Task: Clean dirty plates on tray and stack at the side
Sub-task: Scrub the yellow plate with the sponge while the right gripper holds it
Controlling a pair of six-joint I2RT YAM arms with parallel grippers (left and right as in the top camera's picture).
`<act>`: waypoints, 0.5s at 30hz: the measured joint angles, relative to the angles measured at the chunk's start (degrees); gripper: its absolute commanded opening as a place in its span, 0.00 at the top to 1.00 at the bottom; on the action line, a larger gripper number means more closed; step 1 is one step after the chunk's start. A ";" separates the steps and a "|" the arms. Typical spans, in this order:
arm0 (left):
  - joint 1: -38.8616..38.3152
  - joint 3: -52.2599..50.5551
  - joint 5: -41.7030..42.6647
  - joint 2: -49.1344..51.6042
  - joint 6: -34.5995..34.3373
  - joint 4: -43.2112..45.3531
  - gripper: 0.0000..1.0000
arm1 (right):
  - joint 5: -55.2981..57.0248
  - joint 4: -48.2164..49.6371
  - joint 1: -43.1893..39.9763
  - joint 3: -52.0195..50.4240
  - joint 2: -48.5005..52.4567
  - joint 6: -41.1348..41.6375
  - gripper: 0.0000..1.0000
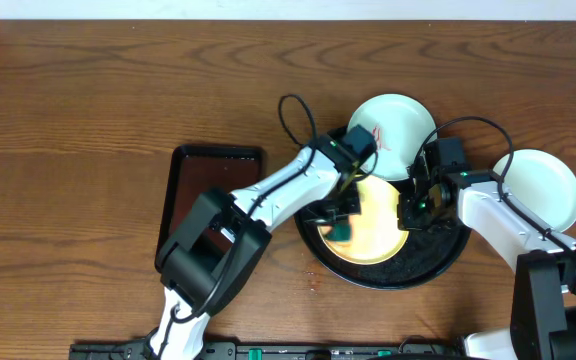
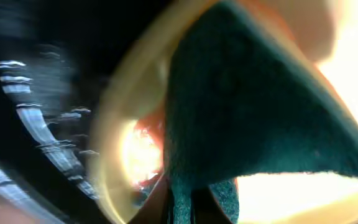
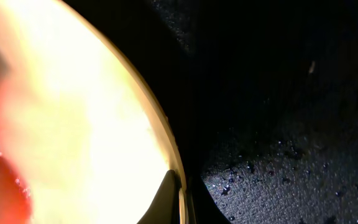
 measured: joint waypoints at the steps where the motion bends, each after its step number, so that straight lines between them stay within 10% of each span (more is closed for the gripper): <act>1: 0.22 0.74 -1.92 0.04 0.22 -1.53 0.93 | -0.04 0.00 0.15 0.00 0.02 0.20 0.99; 15: 0.92 4.83 -5.44 2.34 2.60 -2.75 0.92 | -1.81 0.20 0.48 -0.09 0.09 0.57 0.99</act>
